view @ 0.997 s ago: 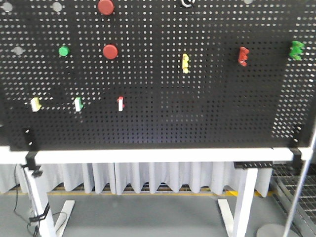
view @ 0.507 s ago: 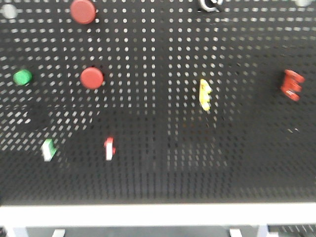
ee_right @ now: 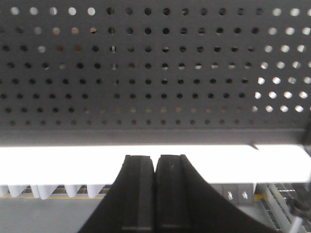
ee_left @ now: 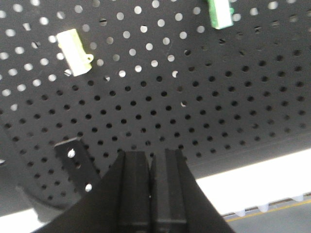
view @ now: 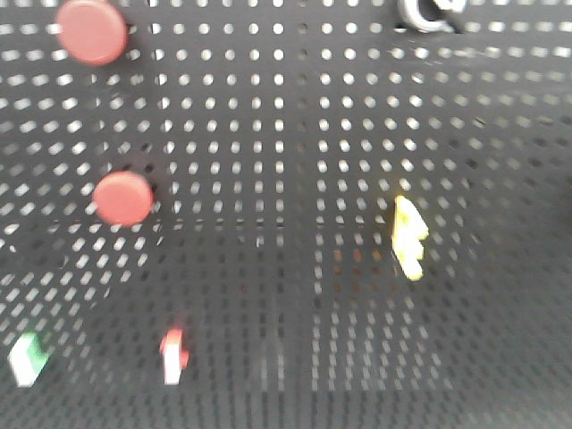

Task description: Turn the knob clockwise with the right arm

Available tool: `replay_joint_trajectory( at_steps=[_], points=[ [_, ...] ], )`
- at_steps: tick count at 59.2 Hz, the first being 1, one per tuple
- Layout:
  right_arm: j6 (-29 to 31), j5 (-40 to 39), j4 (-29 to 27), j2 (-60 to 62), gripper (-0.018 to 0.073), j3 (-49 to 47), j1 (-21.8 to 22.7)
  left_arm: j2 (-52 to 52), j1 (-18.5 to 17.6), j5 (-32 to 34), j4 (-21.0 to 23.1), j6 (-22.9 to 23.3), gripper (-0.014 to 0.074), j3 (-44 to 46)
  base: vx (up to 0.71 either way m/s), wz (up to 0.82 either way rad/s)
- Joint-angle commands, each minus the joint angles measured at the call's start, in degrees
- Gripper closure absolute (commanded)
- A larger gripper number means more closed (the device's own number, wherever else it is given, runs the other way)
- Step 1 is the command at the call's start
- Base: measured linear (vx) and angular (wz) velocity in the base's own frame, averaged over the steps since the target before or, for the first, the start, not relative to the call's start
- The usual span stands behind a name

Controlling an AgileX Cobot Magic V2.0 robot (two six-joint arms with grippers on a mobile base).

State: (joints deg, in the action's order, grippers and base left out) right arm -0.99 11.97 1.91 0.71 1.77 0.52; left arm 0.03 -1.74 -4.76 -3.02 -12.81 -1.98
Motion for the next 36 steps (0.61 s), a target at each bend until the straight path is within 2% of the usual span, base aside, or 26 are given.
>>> replay_joint_trajectory(
  at_steps=[1, 27, 36],
  points=[
    [0.24, -4.53, 0.2, 0.53, 0.057, 0.46, 0.29, 0.79, -0.07, 4.76, 0.26, 0.18, 0.0603, -0.91, 0.12, 0.02],
    [0.24, -4.53, 0.2, 0.53, 0.057, 0.46, 0.29, 0.79, -0.07, 4.76, 0.26, 0.18, 0.0603, -0.91, 0.03, 0.0],
    [0.31, -7.59, 0.91, 0.53, 0.057, 0.46, 0.29, 0.79, -0.07, 4.76, 0.26, 0.18, 0.0603, -0.91, 0.0, 0.0]
  ],
)
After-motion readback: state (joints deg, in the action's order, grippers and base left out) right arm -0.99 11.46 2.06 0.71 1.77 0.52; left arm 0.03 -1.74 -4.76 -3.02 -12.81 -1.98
